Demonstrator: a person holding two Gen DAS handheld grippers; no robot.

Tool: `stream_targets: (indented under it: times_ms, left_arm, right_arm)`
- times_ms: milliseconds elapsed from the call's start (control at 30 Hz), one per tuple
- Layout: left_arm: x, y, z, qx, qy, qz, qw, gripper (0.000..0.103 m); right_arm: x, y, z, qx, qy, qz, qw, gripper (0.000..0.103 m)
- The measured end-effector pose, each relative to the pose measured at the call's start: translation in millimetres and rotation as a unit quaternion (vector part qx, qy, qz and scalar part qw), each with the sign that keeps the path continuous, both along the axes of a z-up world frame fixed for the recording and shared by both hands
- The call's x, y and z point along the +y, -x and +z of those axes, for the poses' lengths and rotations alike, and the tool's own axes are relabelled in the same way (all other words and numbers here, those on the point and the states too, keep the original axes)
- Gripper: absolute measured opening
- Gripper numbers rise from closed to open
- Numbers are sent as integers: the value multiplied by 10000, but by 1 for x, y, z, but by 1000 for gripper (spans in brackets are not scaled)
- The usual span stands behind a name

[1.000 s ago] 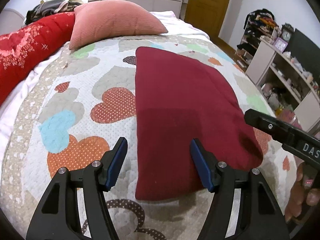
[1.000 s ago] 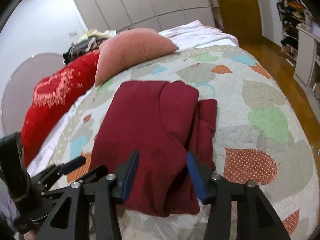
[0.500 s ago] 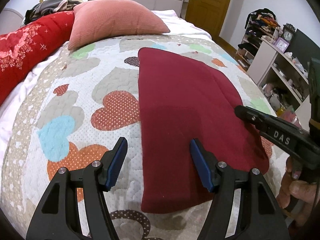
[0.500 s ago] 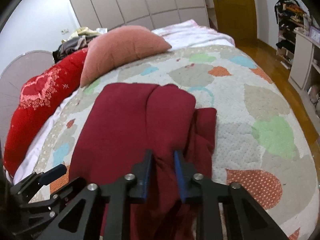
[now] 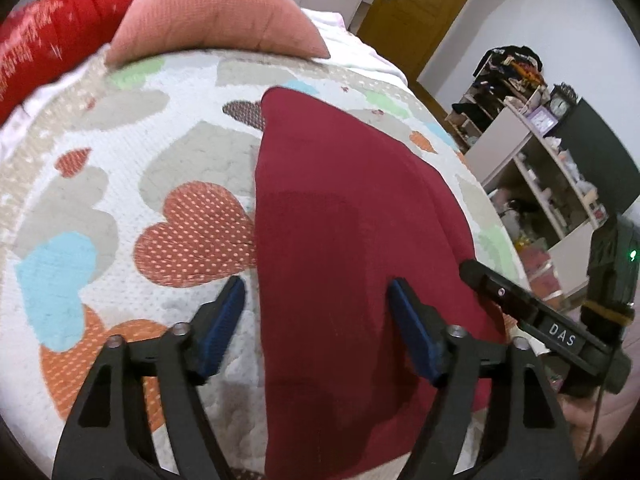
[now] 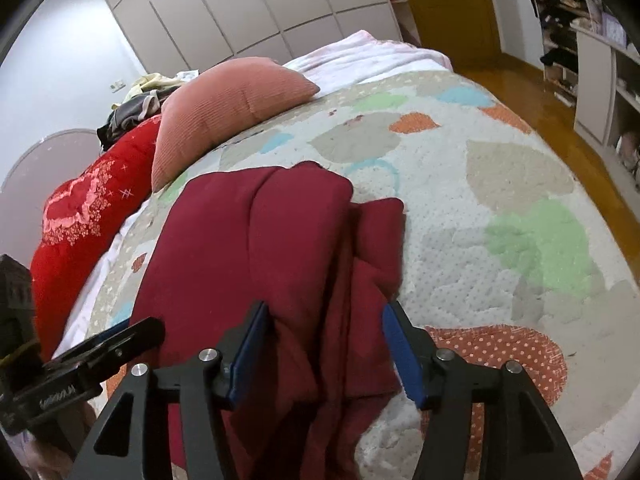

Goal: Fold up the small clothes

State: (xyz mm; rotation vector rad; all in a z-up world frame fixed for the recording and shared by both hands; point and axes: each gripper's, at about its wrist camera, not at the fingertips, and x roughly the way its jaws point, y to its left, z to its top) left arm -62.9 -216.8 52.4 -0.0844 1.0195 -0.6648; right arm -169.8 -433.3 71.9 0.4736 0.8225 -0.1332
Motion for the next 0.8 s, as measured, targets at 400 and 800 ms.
stream_targets:
  times_ms: [400,800]
  left_arm:
    - [-16,-21,-24,535,356,-292,9975,95]
    - [45,26,27,269,315,-241,9988,59]
  right_arm:
    - [-22,-26,-34,-190,-1078,180,9938,83]
    - [26,-2,28,-725,-990,699,9900,40]
